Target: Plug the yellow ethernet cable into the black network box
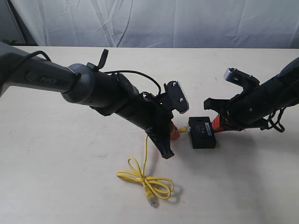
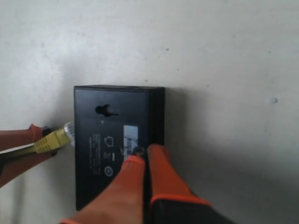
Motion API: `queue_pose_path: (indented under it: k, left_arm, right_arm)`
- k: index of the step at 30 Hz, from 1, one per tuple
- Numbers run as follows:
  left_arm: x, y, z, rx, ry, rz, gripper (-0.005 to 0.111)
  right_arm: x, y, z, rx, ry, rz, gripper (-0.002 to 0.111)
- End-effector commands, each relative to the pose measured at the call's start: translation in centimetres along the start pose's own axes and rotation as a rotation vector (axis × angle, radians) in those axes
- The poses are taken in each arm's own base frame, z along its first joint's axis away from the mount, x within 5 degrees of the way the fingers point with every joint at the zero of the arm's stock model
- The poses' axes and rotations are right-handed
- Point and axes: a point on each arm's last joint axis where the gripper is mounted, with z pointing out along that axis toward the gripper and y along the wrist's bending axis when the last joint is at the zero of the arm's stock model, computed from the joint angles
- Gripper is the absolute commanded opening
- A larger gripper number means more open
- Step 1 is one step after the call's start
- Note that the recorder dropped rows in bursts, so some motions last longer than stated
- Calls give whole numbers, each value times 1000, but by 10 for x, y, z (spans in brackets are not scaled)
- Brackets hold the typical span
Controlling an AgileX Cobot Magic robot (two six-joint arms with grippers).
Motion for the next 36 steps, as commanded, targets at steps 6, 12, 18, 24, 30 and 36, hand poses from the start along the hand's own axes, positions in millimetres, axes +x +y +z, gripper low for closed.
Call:
queue_pose_path:
  k: [6,12,18,24,30,36]
  left_arm:
    - [9,-5,10,14,38,43,0]
    - [11,4,-3,37,41,85,0]
    - [8,7,-10,48,15,181,0]
    - [8,15,-10,53,-70,115,0]
    - [8,15,-12,63,-75,106,0]
    - [8,15,-12,63,-75,106,5]
  right_arm:
    - [3,-6,5,26,26,-23,0]
    - [-4,-12,-14,33,-43,-1,0]
    - [-7,-19,-21,42,-73,24,0]
    - [-9,-21,-21,55,-90,26,0]
    - [-9,-21,-21,56,-92,26,0]
    - [-9,-21,-21,56,-92,26,0]
